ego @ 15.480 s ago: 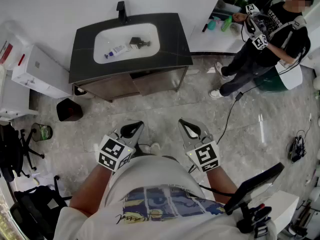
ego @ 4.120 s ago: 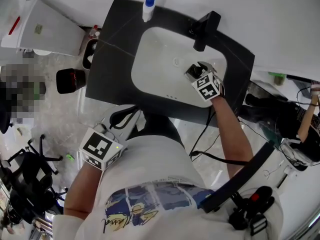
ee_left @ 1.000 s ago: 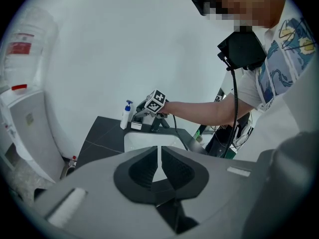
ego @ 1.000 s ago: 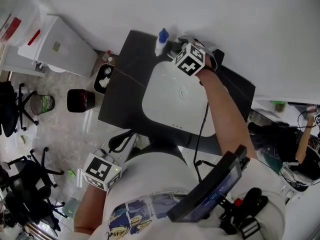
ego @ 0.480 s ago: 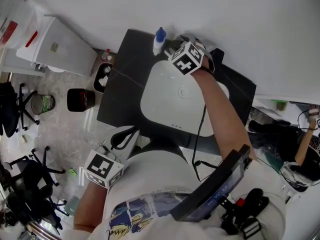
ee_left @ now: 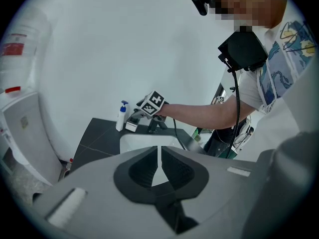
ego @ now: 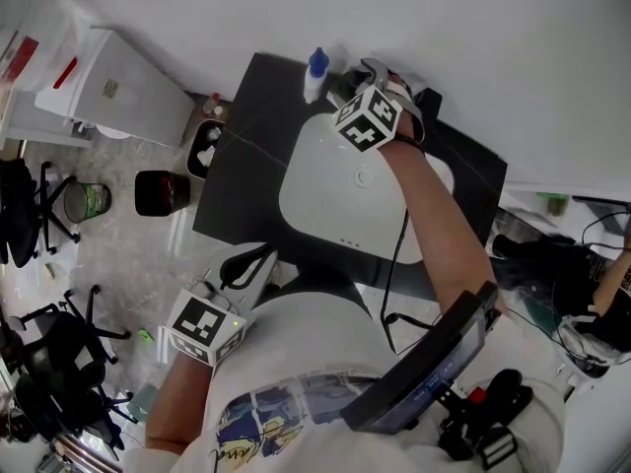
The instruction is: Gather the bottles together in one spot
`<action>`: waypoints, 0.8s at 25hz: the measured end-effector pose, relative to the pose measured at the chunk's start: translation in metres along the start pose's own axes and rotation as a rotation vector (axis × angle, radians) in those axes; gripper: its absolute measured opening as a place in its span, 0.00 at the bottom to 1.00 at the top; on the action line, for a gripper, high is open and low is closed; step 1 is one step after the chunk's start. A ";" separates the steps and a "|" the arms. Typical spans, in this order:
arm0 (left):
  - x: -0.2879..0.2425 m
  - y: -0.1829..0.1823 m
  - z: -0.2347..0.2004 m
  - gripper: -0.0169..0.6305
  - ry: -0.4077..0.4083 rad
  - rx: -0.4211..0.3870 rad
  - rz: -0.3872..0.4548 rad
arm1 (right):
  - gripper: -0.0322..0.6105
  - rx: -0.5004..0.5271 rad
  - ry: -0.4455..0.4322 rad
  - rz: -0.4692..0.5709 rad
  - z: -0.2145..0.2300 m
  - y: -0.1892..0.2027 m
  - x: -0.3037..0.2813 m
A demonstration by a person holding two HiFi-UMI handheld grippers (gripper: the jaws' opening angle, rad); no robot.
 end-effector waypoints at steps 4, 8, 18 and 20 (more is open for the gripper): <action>0.002 0.002 0.003 0.07 0.017 -0.009 0.002 | 0.58 -0.035 0.035 0.053 0.003 -0.005 0.024; 0.004 0.001 0.009 0.07 0.055 -0.029 0.010 | 0.58 -0.077 0.053 0.090 -0.003 -0.003 0.054; 0.017 0.015 0.024 0.07 0.174 -0.091 -0.002 | 0.51 -0.221 0.080 0.098 -0.061 0.020 0.140; 0.021 0.017 0.026 0.07 0.197 -0.103 -0.003 | 0.41 -0.261 0.086 0.092 -0.080 0.029 0.161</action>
Point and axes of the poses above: the fingertips, and each gripper's own axes: x backward along the fingers, z to its right, y out of its underside, the point moved 6 cm from there along x, backward along the fingers, and after that the axes turned 8 degrees about z, right-handed, at the moved point
